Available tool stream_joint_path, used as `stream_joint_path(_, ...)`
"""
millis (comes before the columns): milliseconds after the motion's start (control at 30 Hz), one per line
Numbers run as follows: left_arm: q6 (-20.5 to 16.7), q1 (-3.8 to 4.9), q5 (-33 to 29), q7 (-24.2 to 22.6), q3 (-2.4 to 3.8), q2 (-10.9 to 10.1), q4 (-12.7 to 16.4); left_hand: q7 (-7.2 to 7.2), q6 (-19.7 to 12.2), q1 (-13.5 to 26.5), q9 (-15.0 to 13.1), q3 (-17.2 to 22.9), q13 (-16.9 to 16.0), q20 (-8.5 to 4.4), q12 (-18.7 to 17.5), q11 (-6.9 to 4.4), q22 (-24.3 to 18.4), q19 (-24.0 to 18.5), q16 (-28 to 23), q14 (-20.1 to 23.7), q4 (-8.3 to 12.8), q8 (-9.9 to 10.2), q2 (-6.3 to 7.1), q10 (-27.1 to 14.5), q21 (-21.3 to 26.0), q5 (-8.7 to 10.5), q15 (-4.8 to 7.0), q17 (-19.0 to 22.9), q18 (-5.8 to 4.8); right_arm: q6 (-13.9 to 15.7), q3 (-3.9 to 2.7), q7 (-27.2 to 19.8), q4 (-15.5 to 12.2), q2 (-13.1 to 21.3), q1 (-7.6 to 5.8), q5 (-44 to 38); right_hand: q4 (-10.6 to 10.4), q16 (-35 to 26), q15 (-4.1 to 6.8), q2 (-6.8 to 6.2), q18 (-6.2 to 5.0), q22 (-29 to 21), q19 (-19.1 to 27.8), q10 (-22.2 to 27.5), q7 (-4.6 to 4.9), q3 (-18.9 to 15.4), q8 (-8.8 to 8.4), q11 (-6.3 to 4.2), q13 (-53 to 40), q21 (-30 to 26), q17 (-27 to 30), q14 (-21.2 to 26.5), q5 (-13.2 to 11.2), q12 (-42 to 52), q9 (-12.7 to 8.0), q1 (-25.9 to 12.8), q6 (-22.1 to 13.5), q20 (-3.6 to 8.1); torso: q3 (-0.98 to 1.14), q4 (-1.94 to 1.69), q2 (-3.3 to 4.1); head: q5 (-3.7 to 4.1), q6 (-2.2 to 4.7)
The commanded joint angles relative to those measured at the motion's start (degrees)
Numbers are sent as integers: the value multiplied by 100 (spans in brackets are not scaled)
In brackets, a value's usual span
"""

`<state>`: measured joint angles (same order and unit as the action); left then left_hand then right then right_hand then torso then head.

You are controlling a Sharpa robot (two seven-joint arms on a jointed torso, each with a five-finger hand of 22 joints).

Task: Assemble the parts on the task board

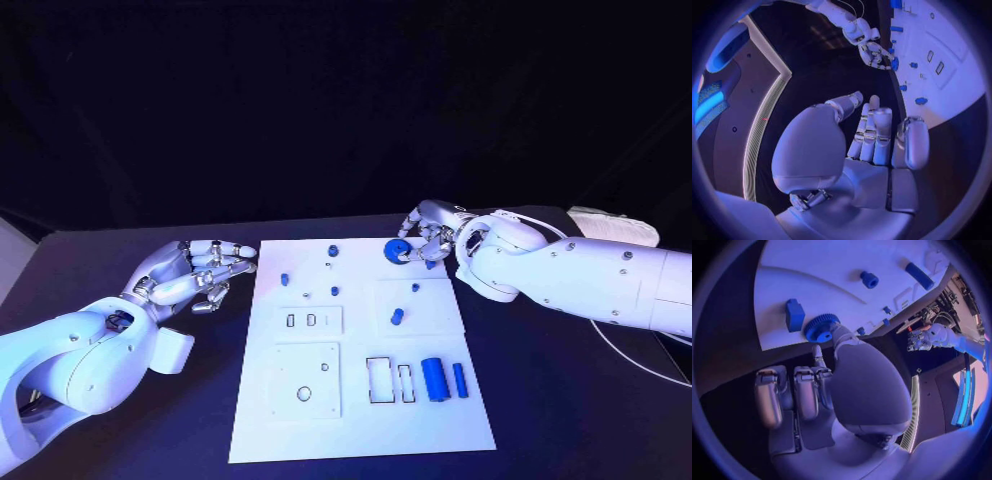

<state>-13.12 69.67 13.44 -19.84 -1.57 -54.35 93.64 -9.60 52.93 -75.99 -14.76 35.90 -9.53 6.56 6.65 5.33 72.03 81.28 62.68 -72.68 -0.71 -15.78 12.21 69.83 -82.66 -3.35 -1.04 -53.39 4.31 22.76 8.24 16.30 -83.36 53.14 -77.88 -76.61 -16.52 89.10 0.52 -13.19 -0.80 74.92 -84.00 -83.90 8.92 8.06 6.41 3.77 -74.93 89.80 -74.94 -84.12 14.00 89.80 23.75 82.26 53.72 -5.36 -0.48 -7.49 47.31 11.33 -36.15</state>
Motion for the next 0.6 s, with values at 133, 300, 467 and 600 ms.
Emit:
stream_joint_path(133,97,3,-24,-52,3,-1,17,8,-41,-8,-5,-6,-9,-11,30,1,7,-38,-21,22,29,22,-46,-54,21,19,-3,-7,-73,-99,0,104,4,-23,19,-205,18,26,-42,91,80,1508,-600,-610,-4,-5,44,38,-1507,20,-1260,-535,52,20,12,61,68,-39,-1,-2,-3,-3,-17)
stream_joint_path(300,97,3,-24,-49,3,-3,19,8,-41,-8,-5,-6,-9,-11,30,1,7,-38,-21,22,29,22,-46,-54,21,19,-3,-7,-73,-126,0,109,19,-51,43,-214,23,27,-40,116,80,1508,-600,-610,-7,25,57,34,-1507,20,-1264,-535,109,20,16,97,90,-38,0,4,-3,-16,-28)
stream_joint_path(467,97,3,-24,-46,3,-9,21,8,-40,-1,-14,-6,-21,-6,33,3,7,-41,-24,23,31,20,-52,-68,20,19,-5,-18,-72,-145,1,112,33,-80,87,-233,22,29,-37,130,80,1508,-600,-610,-15,46,77,29,-1507,20,-1268,-536,133,20,22,114,126,-37,2,-1,0,-16,-45)
stream_joint_path(600,96,3,-23,-43,3,-15,20,8,-40,-1,-14,-6,-21,-6,33,3,7,-41,-24,23,31,20,-52,-68,20,19,-5,-18,-72,-174,1,126,49,-92,112,-254,23,27,-28,162,80,1508,-600,-610,-31,92,104,15,-1507,20,-1262,-534,154,20,29,143,187,-31,-4,0,-5,-19,-61)
